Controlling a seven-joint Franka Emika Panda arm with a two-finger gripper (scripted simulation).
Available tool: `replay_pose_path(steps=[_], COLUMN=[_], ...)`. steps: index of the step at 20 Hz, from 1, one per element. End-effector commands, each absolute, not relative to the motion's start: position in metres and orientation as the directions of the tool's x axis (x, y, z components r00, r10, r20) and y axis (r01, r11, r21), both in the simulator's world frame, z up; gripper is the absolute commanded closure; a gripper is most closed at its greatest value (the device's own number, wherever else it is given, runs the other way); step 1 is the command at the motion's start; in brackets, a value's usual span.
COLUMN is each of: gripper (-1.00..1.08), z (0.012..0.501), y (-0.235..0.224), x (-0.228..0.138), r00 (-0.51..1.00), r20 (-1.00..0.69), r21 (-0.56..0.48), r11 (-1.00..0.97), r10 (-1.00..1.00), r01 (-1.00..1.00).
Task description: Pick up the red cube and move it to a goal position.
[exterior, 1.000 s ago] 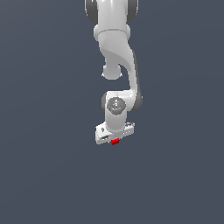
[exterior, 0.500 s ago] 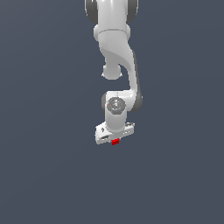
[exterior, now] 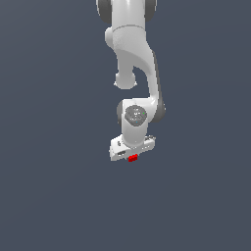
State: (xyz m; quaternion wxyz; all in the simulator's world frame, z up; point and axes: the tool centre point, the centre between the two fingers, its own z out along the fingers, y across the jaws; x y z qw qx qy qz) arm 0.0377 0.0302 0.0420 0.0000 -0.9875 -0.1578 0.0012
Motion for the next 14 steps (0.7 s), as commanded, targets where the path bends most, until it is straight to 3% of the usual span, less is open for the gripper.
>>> replay_pose_path(steps=[1,14], gripper=[1.08,1.08], z=[0.057,0.095], y=[0.040,0.067], x=[0.043,0.058], r00=[0.950,0.950], r20=[-0.001,0.000], r21=[0.000,0.000], r11=[-0.950,-0.950], r10=[0.312,0.312], r01=[0.312,0.312])
